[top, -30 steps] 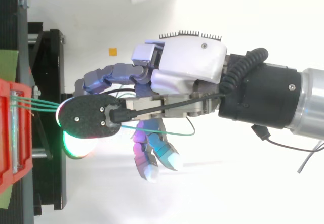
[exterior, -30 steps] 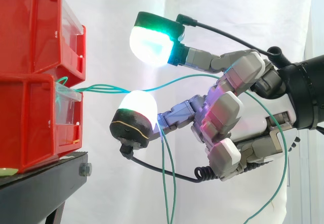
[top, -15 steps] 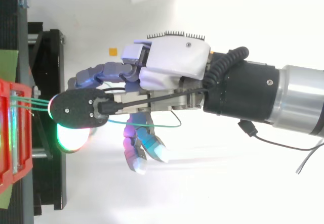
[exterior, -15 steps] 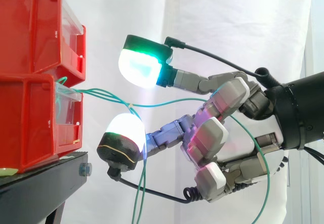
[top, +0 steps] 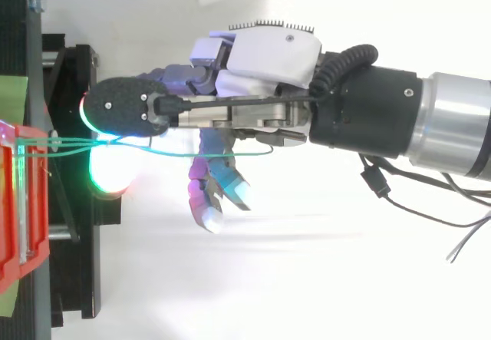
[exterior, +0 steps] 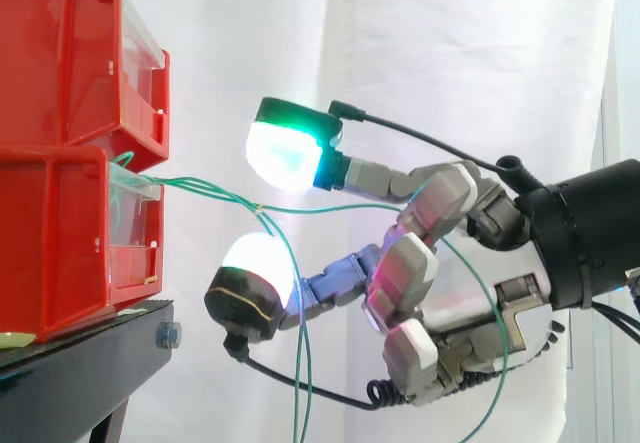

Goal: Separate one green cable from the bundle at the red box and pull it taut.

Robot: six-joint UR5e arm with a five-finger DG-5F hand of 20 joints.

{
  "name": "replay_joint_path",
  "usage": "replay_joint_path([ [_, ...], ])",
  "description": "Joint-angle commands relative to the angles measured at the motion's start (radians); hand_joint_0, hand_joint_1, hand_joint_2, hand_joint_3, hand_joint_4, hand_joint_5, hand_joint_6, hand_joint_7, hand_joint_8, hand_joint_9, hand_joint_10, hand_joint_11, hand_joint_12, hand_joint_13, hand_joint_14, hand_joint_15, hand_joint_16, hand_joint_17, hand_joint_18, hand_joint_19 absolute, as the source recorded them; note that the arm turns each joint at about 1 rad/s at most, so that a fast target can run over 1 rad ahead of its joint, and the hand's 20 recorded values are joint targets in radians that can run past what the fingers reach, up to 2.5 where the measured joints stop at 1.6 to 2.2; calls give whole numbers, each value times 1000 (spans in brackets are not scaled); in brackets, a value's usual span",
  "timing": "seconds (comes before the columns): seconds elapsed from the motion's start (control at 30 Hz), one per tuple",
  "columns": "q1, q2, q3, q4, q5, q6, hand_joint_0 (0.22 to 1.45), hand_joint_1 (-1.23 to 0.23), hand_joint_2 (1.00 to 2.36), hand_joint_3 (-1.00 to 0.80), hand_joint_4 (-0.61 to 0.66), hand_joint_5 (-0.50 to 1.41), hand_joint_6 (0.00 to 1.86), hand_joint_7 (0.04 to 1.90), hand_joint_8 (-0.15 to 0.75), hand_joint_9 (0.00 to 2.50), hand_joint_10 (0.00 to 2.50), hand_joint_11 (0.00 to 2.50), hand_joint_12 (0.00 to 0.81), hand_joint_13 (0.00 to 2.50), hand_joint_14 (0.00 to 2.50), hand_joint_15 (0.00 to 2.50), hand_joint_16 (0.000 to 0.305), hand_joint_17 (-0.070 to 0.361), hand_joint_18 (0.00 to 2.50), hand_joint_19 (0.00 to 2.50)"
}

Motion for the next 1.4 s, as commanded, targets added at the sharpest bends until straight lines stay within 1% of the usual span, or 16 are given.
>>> replay_joint_path([
  [0.0,-4,-9,-6,0,3,10,419,-508,1000,-500,168,138,502,1329,231,2094,18,410,440,1640,17,575,80,180,1531,306],
  [0.13,-7,-12,-6,-1,5,21,432,-524,1000,-500,165,137,503,1324,224,2086,16,423,434,1633,18,578,79,177,1510,320],
  [0.27,-9,-12,-7,-6,5,29,494,-517,1000,-500,146,135,502,1322,221,2073,19,446,412,1601,19,601,72,163,1426,365],
  [0.3,-9,-12,-7,-12,5,29,501,-509,1000,-500,136,135,502,1320,208,2071,17,458,410,1597,18,604,72,161,1415,372],
  [0.4,-10,-12,-4,-23,5,29,503,-506,1000,-500,132,135,502,1328,219,2075,17,458,408,1595,19,607,71,161,1408,374],
  [0.57,-4,-12,7,-37,5,29,483,-519,1000,-500,148,136,502,1331,217,2082,17,442,411,1604,19,598,72,163,1420,361],
  [0.77,2,-11,30,-61,19,27,470,-520,1000,-500,152,136,502,1332,219,2075,18,438,420,1608,16,594,74,166,1433,351],
  [0.87,2,-11,39,-77,23,27,465,-521,1000,-500,154,136,502,1334,221,2074,16,437,418,1611,17,595,75,168,1437,357],
  [1.0,11,-11,53,-92,39,24,461,-522,1000,-500,161,135,502,1335,224,2072,16,440,421,1610,17,595,75,169,1438,348],
  [1.07,13,-11,57,-97,46,22,460,-523,1000,-500,158,135,502,1333,223,2073,18,429,421,1607,18,590,75,169,1436,344],
  [1.1,17,-11,60,-100,52,21,461,-522,1000,-500,157,135,502,1335,223,2070,16,435,426,1605,18,591,75,169,1436,346],
  [1.13,17,-11,60,-100,52,21,460,-521,1000,-500,159,135,502,1333,223,2068,17,433,427,1603,18,592,75,169,1437,348],
  [1.17,22,-11,60,-100,55,21,460,-521,1000,-500,158,135,502,1333,225,2066,18,431,423,1603,18,590,75,169,1436,348],
  [1.33,30,-11,60,-100,60,19,460,-521,1000,-500,153,134,502,1335,224,2057,16,436,424,1600,18,585,75,169,1433,349],
  [1.37,34,-11,60,-100,63,19,460,-521,1000,-500,155,134,503,1333,225,2056,17,449,425,1599,18,592,75,170,1433,348],
])
